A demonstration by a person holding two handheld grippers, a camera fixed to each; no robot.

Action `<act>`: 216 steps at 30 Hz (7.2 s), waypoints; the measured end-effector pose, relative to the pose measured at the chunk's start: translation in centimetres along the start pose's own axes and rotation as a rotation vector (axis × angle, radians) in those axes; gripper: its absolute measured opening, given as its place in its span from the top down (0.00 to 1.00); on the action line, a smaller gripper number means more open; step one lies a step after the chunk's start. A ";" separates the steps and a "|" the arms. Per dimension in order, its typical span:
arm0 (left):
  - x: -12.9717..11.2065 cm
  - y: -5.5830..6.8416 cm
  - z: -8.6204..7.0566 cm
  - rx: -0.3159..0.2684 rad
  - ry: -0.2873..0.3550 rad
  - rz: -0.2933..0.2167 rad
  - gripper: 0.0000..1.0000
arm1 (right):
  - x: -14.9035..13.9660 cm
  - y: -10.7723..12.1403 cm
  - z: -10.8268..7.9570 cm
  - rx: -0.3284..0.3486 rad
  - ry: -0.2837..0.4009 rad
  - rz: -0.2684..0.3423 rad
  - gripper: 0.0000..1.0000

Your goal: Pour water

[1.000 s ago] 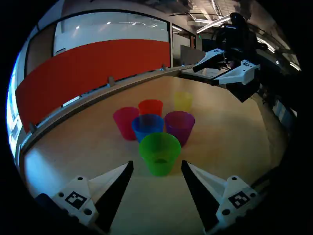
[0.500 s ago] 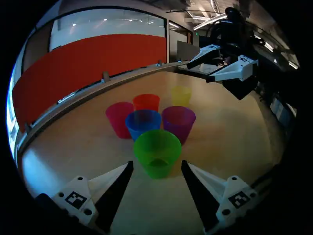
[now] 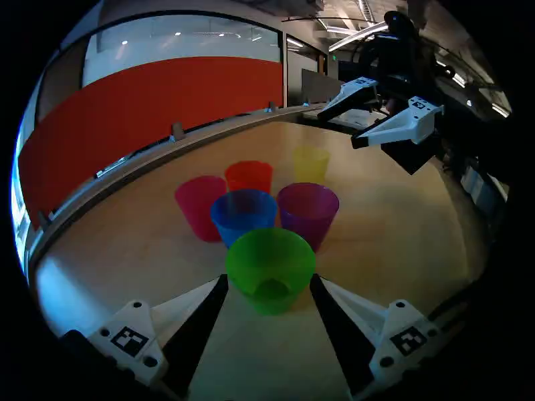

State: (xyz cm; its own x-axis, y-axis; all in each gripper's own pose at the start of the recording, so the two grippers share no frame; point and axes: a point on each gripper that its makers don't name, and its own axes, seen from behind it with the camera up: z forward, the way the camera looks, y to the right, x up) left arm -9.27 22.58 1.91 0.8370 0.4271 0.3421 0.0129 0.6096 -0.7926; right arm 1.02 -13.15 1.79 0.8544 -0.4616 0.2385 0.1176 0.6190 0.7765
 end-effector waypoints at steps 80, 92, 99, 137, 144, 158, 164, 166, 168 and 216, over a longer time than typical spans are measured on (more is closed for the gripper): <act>3.4 -0.3 -5.6 0.112 0.144 0.004 0.14 | 0.3 -0.7 4.7 0.033 -0.023 0.003 0.00; 3.6 0.0 -7.2 0.126 0.169 -0.008 0.14 | 0.8 -2.2 7.6 0.080 -0.049 -0.019 0.00; 3.6 -0.1 -8.1 0.129 0.182 -0.025 0.14 | 1.1 -2.7 9.2 0.098 -0.066 -0.027 0.00; 3.7 -0.2 -10.3 0.132 0.228 -0.048 0.14 | -0.2 -4.3 14.7 0.135 -0.159 -0.041 0.00; 3.6 -0.3 -10.3 0.131 0.232 -0.048 0.14 | -0.2 -4.5 15.2 0.133 -0.170 -0.045 0.00; 3.7 -0.2 -10.3 0.124 0.235 -0.046 0.14 | -0.4 -4.6 15.6 0.124 -0.195 -0.085 0.00; 3.7 -0.1 -10.2 0.119 0.237 -0.047 0.14 | -0.4 -4.6 15.8 0.121 -0.199 -0.094 0.00; 3.7 0.0 -10.1 0.119 0.236 -0.047 0.14 | -0.4 -4.6 15.9 0.120 -0.200 -0.095 0.00; 3.7 -0.1 -10.1 0.120 0.236 -0.046 0.14 | -0.5 -4.6 15.9 0.119 -0.202 -0.098 0.00; 4.4 -0.6 -11.0 0.163 0.257 -0.044 0.14 | 5.0 -5.9 12.1 0.071 0.053 -0.021 0.06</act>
State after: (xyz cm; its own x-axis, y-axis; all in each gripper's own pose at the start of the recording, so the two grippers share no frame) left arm 0.41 16.81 -1.66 0.9487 0.2277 0.2193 -0.0182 0.7317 -0.6813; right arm -1.54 -26.78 5.40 0.8778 -0.4388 0.1923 0.1012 0.5621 0.8209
